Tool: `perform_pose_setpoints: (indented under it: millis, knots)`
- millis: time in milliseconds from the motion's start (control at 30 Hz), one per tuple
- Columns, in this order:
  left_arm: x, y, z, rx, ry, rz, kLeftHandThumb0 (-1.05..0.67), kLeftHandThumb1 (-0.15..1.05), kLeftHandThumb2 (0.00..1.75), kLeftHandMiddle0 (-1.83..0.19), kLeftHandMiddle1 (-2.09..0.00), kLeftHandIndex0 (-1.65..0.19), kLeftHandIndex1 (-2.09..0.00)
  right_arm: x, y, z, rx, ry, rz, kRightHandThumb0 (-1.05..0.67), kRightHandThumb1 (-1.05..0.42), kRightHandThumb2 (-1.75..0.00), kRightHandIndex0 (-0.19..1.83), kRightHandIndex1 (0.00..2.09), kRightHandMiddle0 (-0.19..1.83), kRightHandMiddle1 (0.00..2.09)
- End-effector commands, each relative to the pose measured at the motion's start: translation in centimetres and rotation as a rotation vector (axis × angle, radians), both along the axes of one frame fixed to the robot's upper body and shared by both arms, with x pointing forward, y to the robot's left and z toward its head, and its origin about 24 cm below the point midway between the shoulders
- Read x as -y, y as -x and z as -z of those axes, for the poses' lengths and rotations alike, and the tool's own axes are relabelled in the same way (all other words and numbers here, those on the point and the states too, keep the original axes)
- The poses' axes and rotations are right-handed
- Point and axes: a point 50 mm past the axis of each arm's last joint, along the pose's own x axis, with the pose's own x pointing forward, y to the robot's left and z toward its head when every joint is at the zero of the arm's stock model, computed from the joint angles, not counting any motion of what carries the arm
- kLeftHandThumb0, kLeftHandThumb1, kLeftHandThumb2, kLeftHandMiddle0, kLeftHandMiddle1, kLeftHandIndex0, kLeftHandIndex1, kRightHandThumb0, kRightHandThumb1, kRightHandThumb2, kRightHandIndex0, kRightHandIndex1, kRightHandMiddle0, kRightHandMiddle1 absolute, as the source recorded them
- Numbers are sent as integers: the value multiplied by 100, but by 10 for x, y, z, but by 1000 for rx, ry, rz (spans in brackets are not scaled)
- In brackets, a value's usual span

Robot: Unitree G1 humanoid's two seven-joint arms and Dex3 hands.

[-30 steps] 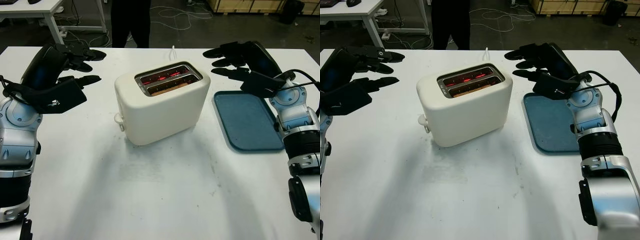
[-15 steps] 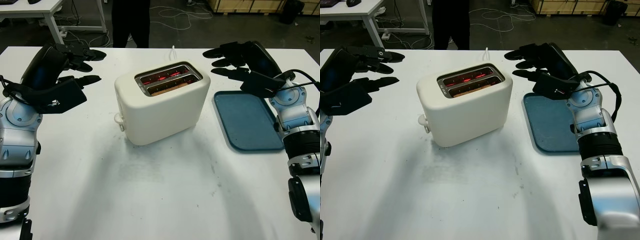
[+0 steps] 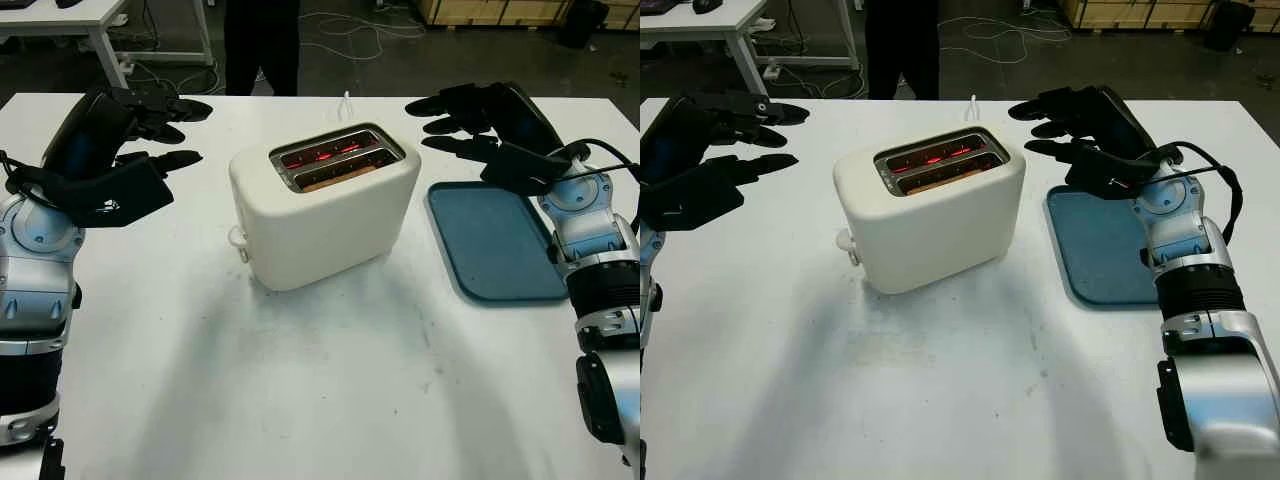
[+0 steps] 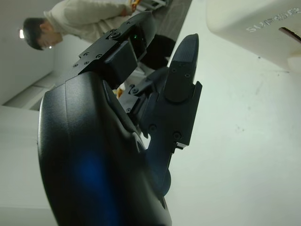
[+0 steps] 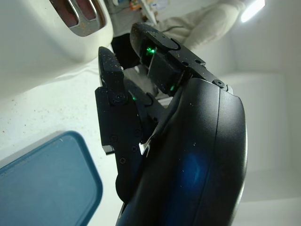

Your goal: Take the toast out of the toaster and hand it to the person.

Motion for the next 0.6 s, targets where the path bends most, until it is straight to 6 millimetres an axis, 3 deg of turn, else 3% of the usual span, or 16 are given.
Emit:
perform_pose_setpoints:
  millis: [0,567]
  knots:
    - [1,1,-1,6,2,10,-31,86,0,-77,-43,-85,-1,-1,-1,-1,0,-20,0,-29,-92,-1,96,0,88,0]
    - [1,1,-1,0,4,5,-30,86,0,-77,-43,-85,0,0,0,-2,1,-12,-2,-27,-92,-2,95,0,87,0]
